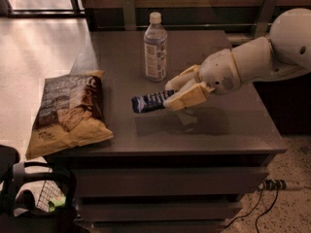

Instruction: Move rxbar blueberry near brown chip bag

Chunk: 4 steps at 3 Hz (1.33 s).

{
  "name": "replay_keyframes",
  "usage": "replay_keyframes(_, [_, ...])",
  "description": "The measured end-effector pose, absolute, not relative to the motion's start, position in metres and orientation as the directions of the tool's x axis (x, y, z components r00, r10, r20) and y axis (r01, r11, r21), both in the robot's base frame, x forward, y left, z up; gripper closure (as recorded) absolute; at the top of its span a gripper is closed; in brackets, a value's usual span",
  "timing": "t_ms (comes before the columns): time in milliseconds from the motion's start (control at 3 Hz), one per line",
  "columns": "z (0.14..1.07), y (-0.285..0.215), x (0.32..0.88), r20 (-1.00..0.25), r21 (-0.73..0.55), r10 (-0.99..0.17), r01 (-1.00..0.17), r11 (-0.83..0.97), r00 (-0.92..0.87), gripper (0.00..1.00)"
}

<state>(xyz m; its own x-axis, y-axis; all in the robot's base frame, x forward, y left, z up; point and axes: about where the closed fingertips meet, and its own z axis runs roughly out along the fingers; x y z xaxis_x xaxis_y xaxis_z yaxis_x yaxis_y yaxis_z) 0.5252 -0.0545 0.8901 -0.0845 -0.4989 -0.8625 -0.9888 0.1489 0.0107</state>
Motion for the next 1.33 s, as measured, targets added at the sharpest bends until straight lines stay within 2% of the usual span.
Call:
replay_keyframes(333, [0.8811,-0.039,0.5305,-0.855,0.009,-0.515,-0.995,0.1,-0.059,1.0])
replay_keyframes(667, [0.8811,-0.0365,0.5299,-0.855,0.009,-0.515,-0.995,0.095,-0.057,0.82])
replay_keyframes(1000, [0.8811,-0.0346,0.5294,-0.855,0.01,-0.515,-0.996,0.091,-0.056,0.59])
replay_keyframes(1333, [0.881,-0.0317,0.5286,-0.855,0.01,-0.516,-0.996,0.086,-0.053,0.28])
